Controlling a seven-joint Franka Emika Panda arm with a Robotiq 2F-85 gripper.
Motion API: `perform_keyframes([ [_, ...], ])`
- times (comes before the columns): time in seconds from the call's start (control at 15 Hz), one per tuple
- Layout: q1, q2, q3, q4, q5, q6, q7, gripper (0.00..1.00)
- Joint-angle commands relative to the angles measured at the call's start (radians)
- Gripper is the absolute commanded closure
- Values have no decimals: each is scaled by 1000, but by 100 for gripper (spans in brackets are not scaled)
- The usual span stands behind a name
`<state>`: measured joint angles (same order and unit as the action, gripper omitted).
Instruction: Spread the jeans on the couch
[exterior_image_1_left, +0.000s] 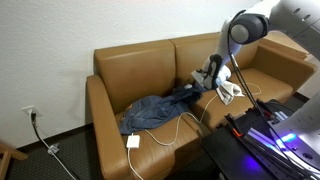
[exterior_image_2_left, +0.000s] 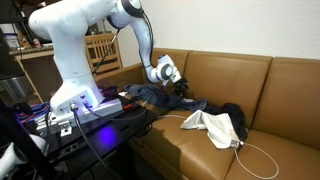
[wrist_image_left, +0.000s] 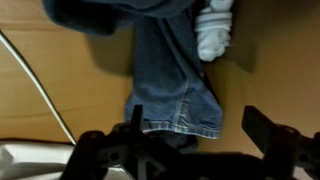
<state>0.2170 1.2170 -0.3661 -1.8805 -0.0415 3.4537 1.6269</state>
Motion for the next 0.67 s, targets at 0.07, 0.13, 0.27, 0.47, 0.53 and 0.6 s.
perform_keyframes([
  [0.07, -125, 7, 106, 4, 70, 1, -140, 0],
  [0.13, -96, 17, 81, 13, 95, 0, -130, 0],
  [0.27, -303, -15, 259, 105, 51, 2, -224, 0],
  [0.47, -456, 70, 362, 197, -145, 0, -56, 0],
  [0.53, -525, 115, 408, 240, -205, 5, -26, 0],
  [0.6, -597, 154, 455, 261, -269, 11, -3, 0],
])
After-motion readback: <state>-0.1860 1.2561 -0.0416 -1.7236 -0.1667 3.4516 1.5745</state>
